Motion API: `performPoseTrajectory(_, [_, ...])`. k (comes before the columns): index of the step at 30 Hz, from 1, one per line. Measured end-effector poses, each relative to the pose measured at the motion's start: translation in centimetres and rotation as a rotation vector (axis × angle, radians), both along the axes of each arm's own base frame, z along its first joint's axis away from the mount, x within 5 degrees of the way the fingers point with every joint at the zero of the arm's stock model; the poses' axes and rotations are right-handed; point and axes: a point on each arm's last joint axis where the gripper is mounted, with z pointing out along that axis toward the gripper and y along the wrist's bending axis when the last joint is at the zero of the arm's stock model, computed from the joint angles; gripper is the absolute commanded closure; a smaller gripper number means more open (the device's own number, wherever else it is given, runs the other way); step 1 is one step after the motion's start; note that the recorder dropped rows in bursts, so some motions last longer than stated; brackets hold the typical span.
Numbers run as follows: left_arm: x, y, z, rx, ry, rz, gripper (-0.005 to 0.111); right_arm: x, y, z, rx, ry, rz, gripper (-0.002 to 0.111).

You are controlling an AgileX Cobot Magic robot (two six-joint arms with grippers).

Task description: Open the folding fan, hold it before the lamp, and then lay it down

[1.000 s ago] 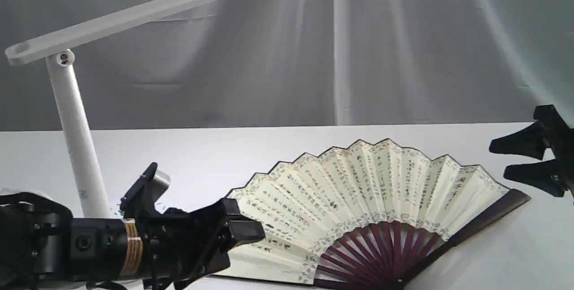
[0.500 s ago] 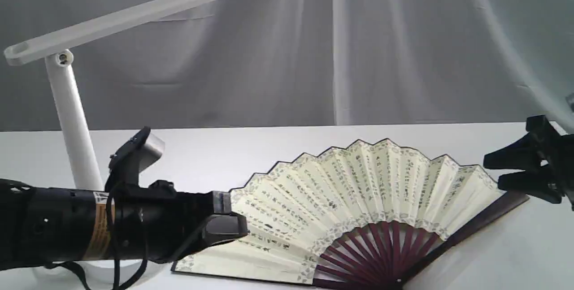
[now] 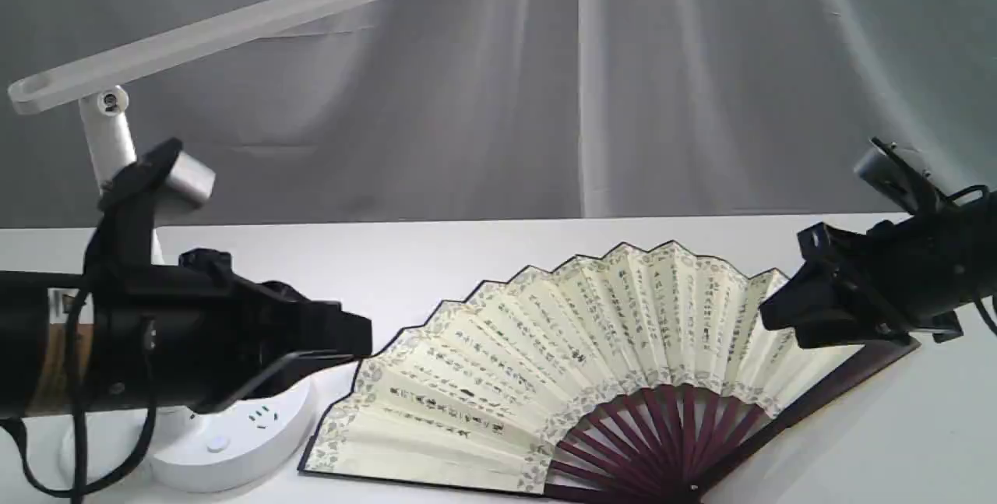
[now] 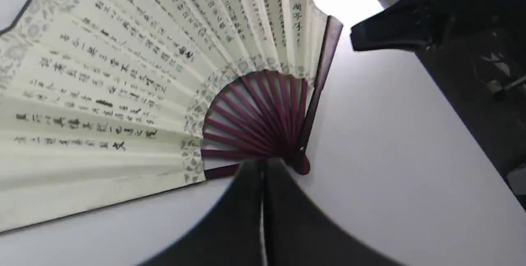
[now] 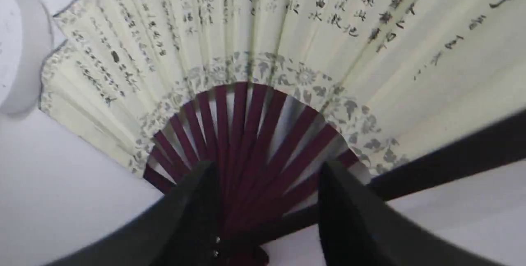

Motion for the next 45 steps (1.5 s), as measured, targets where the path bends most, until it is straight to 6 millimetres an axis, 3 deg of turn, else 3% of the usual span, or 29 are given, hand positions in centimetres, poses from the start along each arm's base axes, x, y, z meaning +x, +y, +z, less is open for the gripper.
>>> performPoseTrajectory(5, [-1.7, 0.7, 3.0, -0.002, -0.151, -0.028, 0.107, -0.6, 1.1, 1.0, -0.106, 0.014, 0.029, 0.073])
performPoseTrajectory(11, [-4.0, 2.1, 6.7, 0.018, -0.365, 0.005, 0.107, -1.5, 3.1, 3.6, -0.162, -0.033, 0.078, 0.075])
performPoseTrajectory(18, [-4.9, 5.7, 10.0, 0.175, -0.637, 0.308, 0.107, -2.9, 4.0, 7.1, -0.199, -0.104, 0.057, 0.075])
performPoseTrajectory(23, [-5.1, 8.7, 11.3, 0.459, -0.802, 0.533, 0.107, -3.7, 3.1, 8.2, -0.296, -0.081, -0.002, 0.078])
performPoseTrajectory(28, [-5.1, 10.8, 11.1, 0.67, -0.762, 0.689, 0.107, -4.8, 1.8, 9.1, -0.427, -0.04, -0.056, 0.083])
performPoseTrajectory(33, [-5.6, 11.8, 9.0, 0.81, -0.516, 0.685, 0.107, -5.7, 1.1, 10.2, -0.497, -0.028, -0.099, 0.085])
performPoseTrajectory(39, [-6.4, 11.6, 6.5, 0.815, -0.285, 0.592, 0.107, -6.5, 0.8, 10.7, -0.538, 0.004, -0.113, 0.093])
performPoseTrajectory(45, [-7.0, 11.5, 4.7, 0.784, -0.132, 0.585, 0.107, -7.7, 0.4, 11.6, -0.584, 0.021, -0.098, 0.108])
